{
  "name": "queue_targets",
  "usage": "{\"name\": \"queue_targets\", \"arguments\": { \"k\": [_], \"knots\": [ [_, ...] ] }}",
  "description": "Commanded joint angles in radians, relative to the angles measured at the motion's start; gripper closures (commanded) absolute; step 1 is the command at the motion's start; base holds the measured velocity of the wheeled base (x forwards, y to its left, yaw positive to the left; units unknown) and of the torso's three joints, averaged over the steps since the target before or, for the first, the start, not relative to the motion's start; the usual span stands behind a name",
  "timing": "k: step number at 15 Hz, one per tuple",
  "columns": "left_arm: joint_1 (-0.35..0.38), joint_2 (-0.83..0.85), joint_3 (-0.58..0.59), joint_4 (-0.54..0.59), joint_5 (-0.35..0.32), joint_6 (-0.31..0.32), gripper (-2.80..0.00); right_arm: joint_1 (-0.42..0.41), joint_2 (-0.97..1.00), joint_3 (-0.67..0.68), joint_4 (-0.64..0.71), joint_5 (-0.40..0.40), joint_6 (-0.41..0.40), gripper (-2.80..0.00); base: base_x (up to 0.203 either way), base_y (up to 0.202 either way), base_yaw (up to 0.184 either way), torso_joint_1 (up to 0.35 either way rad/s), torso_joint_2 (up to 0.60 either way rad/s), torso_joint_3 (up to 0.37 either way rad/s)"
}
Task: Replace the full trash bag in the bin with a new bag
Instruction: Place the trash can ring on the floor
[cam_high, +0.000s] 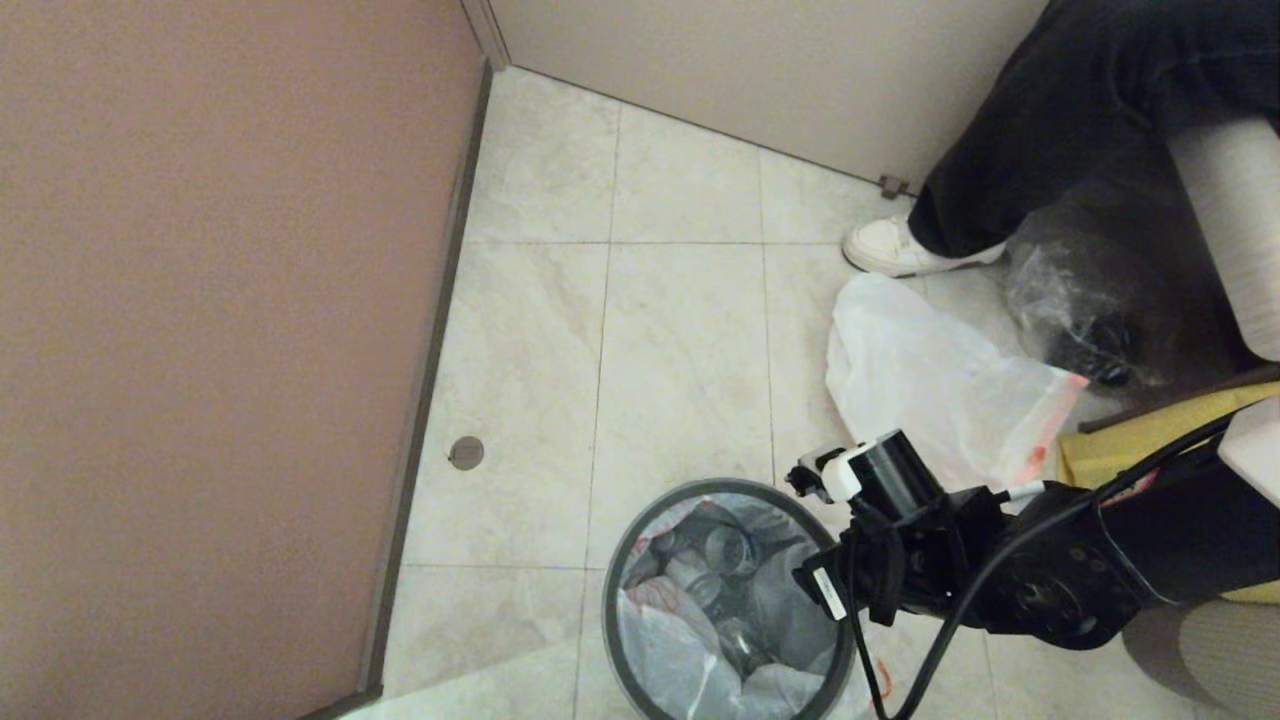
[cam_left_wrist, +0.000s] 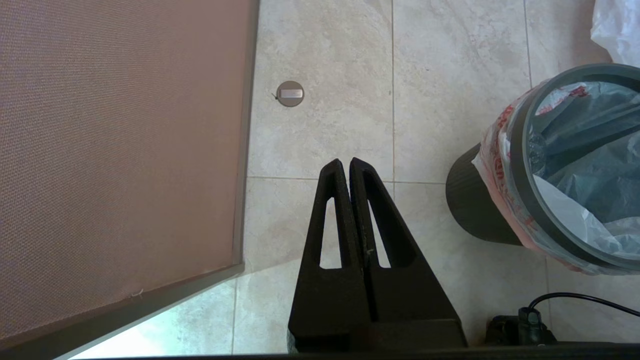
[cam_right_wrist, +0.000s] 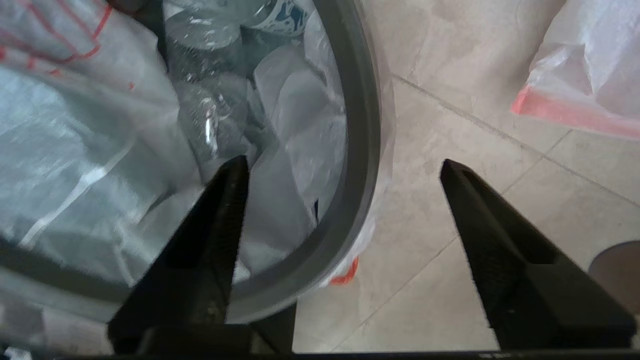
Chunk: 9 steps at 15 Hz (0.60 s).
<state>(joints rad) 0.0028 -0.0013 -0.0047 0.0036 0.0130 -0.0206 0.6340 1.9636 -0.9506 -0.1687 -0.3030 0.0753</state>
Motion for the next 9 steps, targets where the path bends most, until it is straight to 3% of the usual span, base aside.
{"name": "queue_targets", "arguments": {
  "k": [1, 9],
  "knots": [
    [0.000, 0.001, 0.000, -0.001, 0.001, -0.001, 0.00, -0.024, 0.047, -0.006, -0.038, -0.001, -0.023, 0.00, 0.000, 0.000, 0.000, 0.000, 0.00, 0.000],
    [0.000, 0.001, 0.000, 0.000, 0.001, -0.001, 0.00, -0.028, 0.023, -0.035, -0.075, -0.001, -0.058, 0.00, 0.000, 0.000, 0.000, 0.000, 0.00, 0.000]
  ]
}}
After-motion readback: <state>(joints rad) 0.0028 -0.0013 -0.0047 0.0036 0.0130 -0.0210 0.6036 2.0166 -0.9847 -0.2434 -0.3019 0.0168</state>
